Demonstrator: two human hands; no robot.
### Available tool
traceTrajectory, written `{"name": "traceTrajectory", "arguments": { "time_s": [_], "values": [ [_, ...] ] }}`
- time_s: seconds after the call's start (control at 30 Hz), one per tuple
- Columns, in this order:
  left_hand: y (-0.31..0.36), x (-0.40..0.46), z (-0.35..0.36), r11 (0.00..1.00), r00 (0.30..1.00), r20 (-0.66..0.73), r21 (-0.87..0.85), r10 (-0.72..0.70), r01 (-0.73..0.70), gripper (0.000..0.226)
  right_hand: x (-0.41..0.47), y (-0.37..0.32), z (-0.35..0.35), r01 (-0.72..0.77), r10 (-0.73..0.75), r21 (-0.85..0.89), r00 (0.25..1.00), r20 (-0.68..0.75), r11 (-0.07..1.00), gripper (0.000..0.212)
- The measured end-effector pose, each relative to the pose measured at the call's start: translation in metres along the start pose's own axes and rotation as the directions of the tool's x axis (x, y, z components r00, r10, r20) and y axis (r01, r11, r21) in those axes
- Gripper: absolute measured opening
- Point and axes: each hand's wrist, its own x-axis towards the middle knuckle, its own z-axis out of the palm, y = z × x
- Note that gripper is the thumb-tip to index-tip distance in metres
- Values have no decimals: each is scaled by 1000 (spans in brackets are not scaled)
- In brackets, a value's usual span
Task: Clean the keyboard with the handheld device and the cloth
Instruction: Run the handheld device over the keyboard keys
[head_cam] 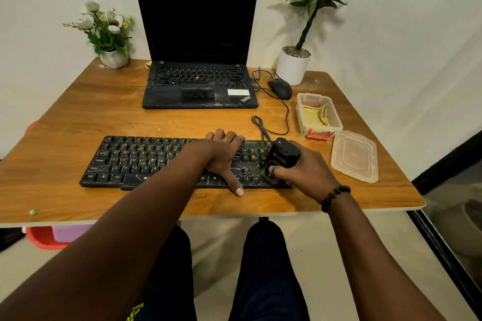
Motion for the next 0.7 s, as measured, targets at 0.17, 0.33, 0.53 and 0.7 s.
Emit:
{"name": "traceTrajectory", "arguments": {
  "time_s": [0.17, 0.33, 0.53, 0.7],
  "values": [
    [-1, 1, 1, 1000, 1000, -1, -10, 5, -5, 150, 8, -1, -5, -29, 30, -25, 999, 41, 999, 40],
    [-1, 2, 2, 1000, 1000, 5, 0, 1, -1, 150, 16, -3, -16, 27, -7, -91, 978, 210, 995, 46],
    [-2, 3, 2, 1000, 1000, 4, -3, -2, 2, 151, 38, -8, -10, 136, -102, -261, 985, 139, 956, 36],
    [-4, 5, 3, 1000, 1000, 8, -6, -2, 2, 153, 50, -14, -20, 166, -111, -381, 980, 163, 910, 41]
  ]
}}
